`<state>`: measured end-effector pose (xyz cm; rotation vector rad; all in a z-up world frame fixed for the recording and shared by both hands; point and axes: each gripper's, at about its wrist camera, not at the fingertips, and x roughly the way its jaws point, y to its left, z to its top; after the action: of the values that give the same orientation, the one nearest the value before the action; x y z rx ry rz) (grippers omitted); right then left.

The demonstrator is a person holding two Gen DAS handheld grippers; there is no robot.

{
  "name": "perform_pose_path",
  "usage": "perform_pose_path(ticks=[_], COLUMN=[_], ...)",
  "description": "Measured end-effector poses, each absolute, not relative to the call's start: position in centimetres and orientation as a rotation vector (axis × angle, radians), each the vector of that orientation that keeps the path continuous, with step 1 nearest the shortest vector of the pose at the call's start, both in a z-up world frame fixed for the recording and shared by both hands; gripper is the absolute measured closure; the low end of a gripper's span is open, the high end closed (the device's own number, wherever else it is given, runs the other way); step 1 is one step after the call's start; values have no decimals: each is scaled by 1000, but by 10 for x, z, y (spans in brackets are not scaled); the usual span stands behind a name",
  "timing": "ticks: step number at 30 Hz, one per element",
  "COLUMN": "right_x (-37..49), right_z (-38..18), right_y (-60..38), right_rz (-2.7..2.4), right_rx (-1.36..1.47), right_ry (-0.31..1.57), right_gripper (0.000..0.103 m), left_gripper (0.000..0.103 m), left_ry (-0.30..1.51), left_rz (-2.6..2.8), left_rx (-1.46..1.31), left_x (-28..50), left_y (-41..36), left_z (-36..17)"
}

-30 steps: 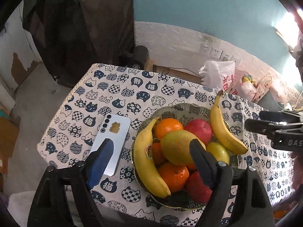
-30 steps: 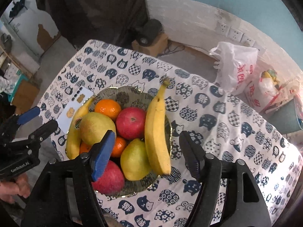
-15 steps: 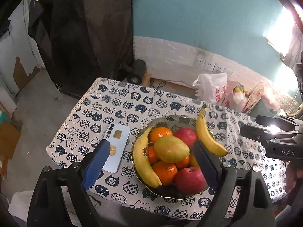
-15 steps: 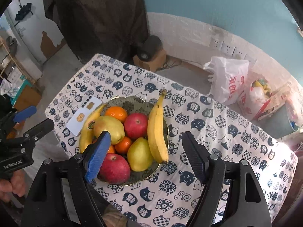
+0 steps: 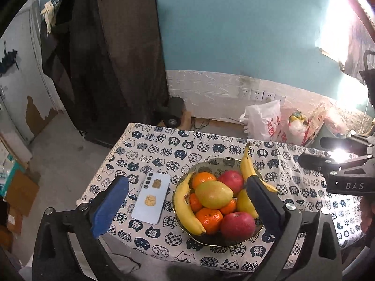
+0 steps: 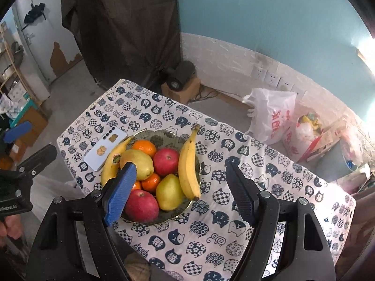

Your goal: Organize fruits

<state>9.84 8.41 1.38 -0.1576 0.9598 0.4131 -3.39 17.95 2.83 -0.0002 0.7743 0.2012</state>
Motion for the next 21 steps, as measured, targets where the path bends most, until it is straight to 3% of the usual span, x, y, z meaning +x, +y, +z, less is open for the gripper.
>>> perform_pose_path(ticks=[21], right_x=[89], right_z=[27], right_y=[67], right_rz=[385], right_rx=[-130], right_ry=[933], right_gripper=[25], left_gripper=[2], left_ry=[772], left_rz=[177], left_rx=[41], left_x=[-36], left_y=[158], left_z=[36])
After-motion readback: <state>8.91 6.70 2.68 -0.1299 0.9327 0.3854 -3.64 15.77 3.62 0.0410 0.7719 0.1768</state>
